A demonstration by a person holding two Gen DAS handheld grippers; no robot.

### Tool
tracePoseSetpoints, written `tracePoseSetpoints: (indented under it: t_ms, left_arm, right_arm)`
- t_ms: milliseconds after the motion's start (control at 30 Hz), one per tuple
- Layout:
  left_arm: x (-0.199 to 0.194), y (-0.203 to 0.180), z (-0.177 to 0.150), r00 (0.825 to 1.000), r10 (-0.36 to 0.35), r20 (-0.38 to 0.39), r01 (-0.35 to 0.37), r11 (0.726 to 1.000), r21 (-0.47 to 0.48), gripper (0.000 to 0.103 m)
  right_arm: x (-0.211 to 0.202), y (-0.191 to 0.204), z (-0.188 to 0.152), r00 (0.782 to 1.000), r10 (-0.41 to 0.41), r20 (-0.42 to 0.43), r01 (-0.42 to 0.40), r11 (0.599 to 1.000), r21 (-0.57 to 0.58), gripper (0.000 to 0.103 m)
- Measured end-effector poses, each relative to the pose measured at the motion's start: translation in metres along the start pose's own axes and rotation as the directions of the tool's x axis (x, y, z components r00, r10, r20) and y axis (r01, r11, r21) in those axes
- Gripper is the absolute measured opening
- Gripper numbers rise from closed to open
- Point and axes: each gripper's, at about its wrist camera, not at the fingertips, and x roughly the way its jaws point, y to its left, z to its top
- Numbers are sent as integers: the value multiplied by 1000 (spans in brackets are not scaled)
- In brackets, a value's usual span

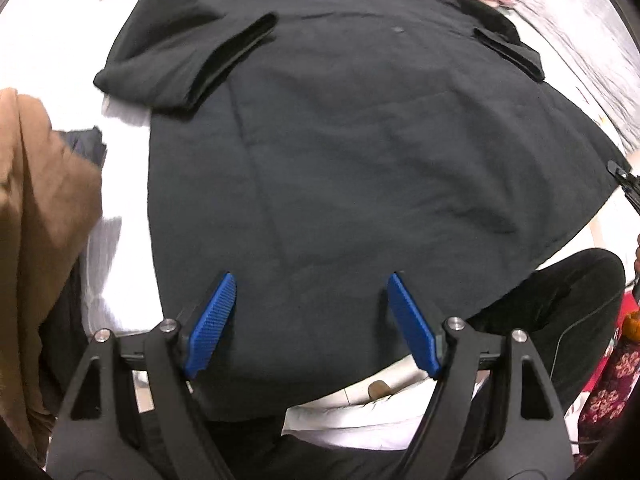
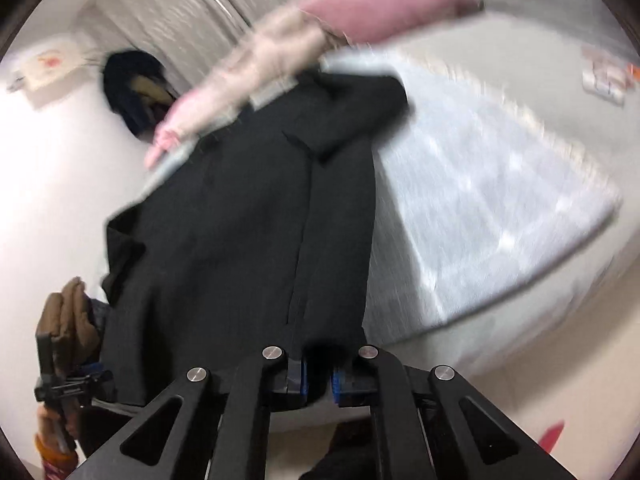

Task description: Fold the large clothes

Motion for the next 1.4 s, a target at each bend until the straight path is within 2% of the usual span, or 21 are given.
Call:
tracePoseSetpoints:
  t_ms: [67,133,167,233,300,367,467,567,633,700,800,833,867,900,933,1033,1100,1233,1333,1400]
  left_arm:
    - [-5,-4,3,1000,3,20,-3,1000,31,79]
    - [-8,-9,8,999,9,45,-12,998,60,79]
    - [-11,-11,9,998,6,69,-10,997,70,79]
    - [-16,-18,18,993,-5,119,-6,996,91,79]
    - [-23,-23,23,987,-31,156,12,993,121,79]
    - [-26,-40,35,978,-61,197,28,986,166,79]
    - [-22,-66,49,969,-103,226,50,972,231,79]
    - [-7,-102,63,958,-159,237,81,948,308,79]
    - [11,-127,68,951,-204,233,105,921,376,79]
    - [34,-144,64,956,-225,188,129,898,420,79]
    - [74,-156,47,977,-211,32,177,887,427,79]
    - [77,-158,39,978,-206,29,175,887,427,79]
    - [74,-158,31,975,-214,59,167,884,437,79]
    - [70,-158,22,971,-228,65,173,870,461,80]
    - [66,-157,14,972,-232,46,181,855,487,80]
    - [50,-149,-1,972,-236,19,194,838,510,80]
    - [39,-139,-2,972,-232,21,191,846,498,80]
    - [16,-108,24,982,-147,120,85,904,418,80]
    - [9,-74,52,984,-57,170,7,960,279,80]
    - [5,-57,67,984,-13,180,-21,982,187,80]
  right_arm:
    - [11,-19,-1,993,-97,-65,100,994,45,8]
    - [33,-32,-10,964,-201,-171,217,973,78,14]
    - [36,-32,-13,954,-233,-186,251,965,75,23]
    - [34,-22,-14,934,-315,-167,326,945,39,35]
    - [22,-14,-8,928,-355,-110,360,932,29,52]
    - [9,-6,-1,936,-348,-54,350,936,37,59]
    - [1,13,14,953,-302,1,301,953,33,64]
    - [11,37,24,969,-247,3,247,969,-7,68]
    - [22,51,28,978,-210,-7,210,977,-35,68]
    - [33,63,30,982,-187,-24,186,981,-49,68]
    - [45,76,29,986,-156,-53,152,986,-64,68]
    - [48,79,28,987,-152,-60,147,986,-74,68]
    - [50,82,28,987,-151,-64,145,986,-88,69]
    - [52,86,29,986,-152,-65,145,984,-103,69]
    - [54,88,30,986,-153,-66,145,983,-114,69]
    - [63,102,42,985,-158,-66,148,979,-137,69]
    - [67,112,53,987,-153,-56,143,979,-143,69]
    - [74,137,75,996,-91,-19,87,986,-142,69]
    - [78,152,91,999,-52,-9,50,986,-157,71]
    - [80,157,100,999,-30,11,31,981,-190,72]
